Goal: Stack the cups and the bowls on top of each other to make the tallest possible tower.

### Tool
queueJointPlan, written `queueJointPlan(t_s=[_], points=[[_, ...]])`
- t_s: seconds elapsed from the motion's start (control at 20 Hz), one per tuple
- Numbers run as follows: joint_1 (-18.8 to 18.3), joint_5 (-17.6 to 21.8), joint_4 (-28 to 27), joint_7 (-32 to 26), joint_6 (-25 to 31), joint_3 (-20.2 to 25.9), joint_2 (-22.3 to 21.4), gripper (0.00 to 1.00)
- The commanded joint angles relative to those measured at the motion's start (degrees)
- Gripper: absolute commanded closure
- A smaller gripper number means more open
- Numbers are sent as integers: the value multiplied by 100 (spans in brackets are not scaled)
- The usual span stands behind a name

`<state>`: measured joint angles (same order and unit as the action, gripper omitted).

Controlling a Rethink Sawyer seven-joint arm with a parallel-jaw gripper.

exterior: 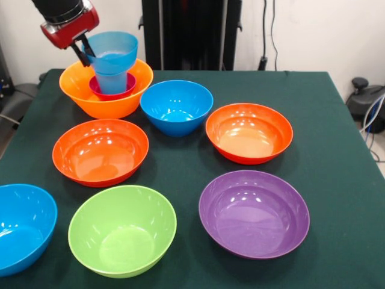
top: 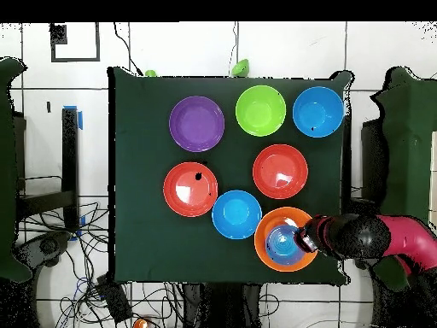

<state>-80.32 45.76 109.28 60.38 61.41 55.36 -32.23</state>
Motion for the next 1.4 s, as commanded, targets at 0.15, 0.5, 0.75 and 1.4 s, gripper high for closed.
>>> queueJointPlan(t_s=[0.15,0.5,0.75,1.4], points=[[366,479,-57,-975,-451,-46,31,100],[380,482,-83,-977,-487,-37,22,100],[366,482,-87,-1032,-466,-63,-13,100],[306,489,-129,-1137,-387,-116,-26,100]])
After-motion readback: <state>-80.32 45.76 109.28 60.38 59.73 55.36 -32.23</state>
